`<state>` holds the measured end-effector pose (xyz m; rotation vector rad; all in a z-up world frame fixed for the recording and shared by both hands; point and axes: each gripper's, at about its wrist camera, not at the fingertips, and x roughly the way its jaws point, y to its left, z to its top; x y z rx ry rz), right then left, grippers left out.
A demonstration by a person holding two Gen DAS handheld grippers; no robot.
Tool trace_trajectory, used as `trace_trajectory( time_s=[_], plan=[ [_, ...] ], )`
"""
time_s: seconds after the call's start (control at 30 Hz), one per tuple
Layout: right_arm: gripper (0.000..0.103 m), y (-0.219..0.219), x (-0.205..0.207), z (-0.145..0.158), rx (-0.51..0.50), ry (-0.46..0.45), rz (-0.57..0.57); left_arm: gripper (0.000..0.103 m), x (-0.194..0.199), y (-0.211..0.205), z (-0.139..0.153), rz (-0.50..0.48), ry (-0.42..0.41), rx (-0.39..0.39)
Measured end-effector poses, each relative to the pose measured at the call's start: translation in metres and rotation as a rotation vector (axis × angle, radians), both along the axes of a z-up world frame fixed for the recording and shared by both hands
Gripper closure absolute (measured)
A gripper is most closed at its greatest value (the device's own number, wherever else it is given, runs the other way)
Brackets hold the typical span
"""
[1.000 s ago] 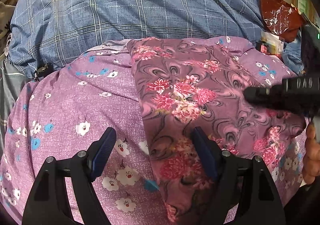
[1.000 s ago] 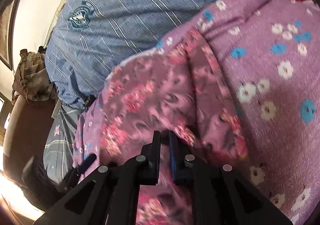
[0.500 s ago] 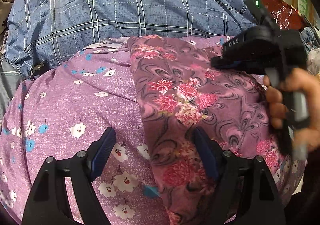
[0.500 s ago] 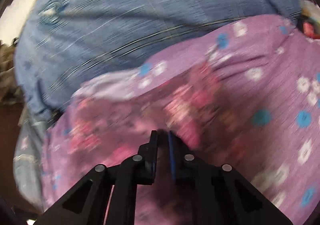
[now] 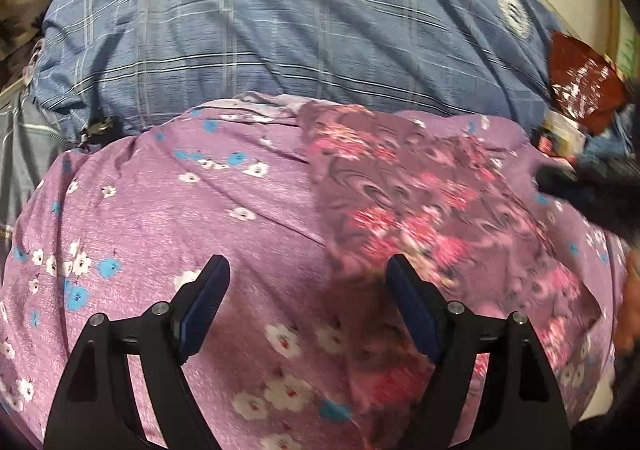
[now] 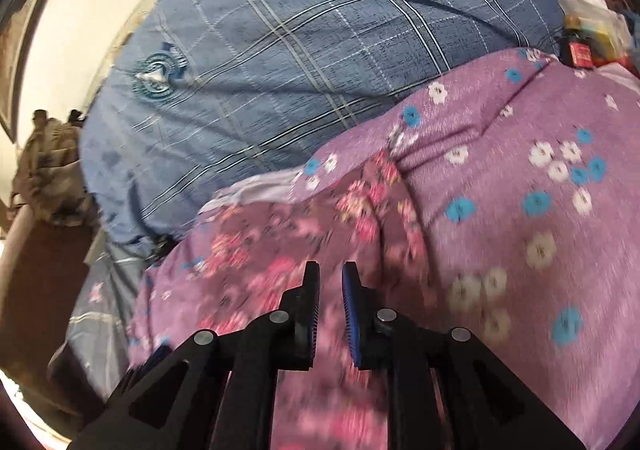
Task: Fold small clothes
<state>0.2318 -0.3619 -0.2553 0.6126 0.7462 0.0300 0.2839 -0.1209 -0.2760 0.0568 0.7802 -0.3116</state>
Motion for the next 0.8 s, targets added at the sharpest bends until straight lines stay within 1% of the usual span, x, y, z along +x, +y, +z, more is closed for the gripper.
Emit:
trace_trajectory(
  time_s=[0.13,0.17,0.2,0.27,0.33,0.37,0.43,0.47,0.57,0.6,0.63,0.67,0.7,0.73,0.8],
  plan=[
    [0.088,0.014,-0.028,-0.009,0.012,0.039,0.054,0.021,0.005,-0.001,-0.008,0.000,0.021,0.017],
    [0.088,0.017,-0.032,-0.016,0.020,0.060,0.066,0.021,0.004,-0.003,-0.012,-0.005,0.024,0.041],
    [0.089,0.021,-0.035,-0.025,0.016,0.101,0.070,0.021,0.003,-0.005,-0.014,-0.011,0.027,0.057],
    [0.093,0.022,-0.034,-0.039,-0.005,0.157,0.048,0.020,-0.001,-0.008,-0.018,-0.023,0.028,0.080],
    [0.096,0.017,-0.031,-0.040,0.003,0.161,0.034,0.021,-0.001,-0.006,-0.016,-0.021,0.035,0.067],
    [0.096,0.015,-0.029,-0.036,0.013,0.157,0.022,0.021,0.000,-0.004,-0.015,-0.020,0.044,0.055],
    [0.092,0.016,-0.025,-0.029,0.001,0.126,0.008,0.021,0.002,0.000,-0.012,-0.012,0.052,0.025],
    [0.088,0.017,-0.019,-0.023,-0.016,0.116,0.001,0.021,0.003,0.002,-0.010,-0.004,0.048,0.015],
    [0.087,0.027,0.007,-0.015,-0.035,0.108,0.018,0.021,0.008,0.005,-0.006,0.016,0.035,0.002],
    [0.086,0.032,0.021,-0.014,-0.063,0.112,0.026,0.021,0.010,0.005,-0.007,0.017,0.041,0.000],
    [0.083,0.036,0.038,-0.018,-0.095,0.143,0.038,0.021,0.012,0.005,-0.009,0.016,0.056,0.003],
    [0.082,0.039,0.048,-0.022,-0.106,0.170,0.047,0.020,0.014,0.005,-0.011,0.014,0.067,0.009],
    [0.082,0.040,0.068,-0.029,-0.113,0.214,0.058,0.019,0.017,0.003,-0.013,0.012,0.081,0.023],
    [0.082,0.041,0.080,-0.032,-0.113,0.233,0.067,0.018,0.018,0.002,-0.015,0.009,0.089,0.031],
    [0.081,0.043,0.109,-0.029,-0.125,0.274,0.063,0.018,0.021,0.003,-0.015,0.005,0.103,0.019]
  ],
)
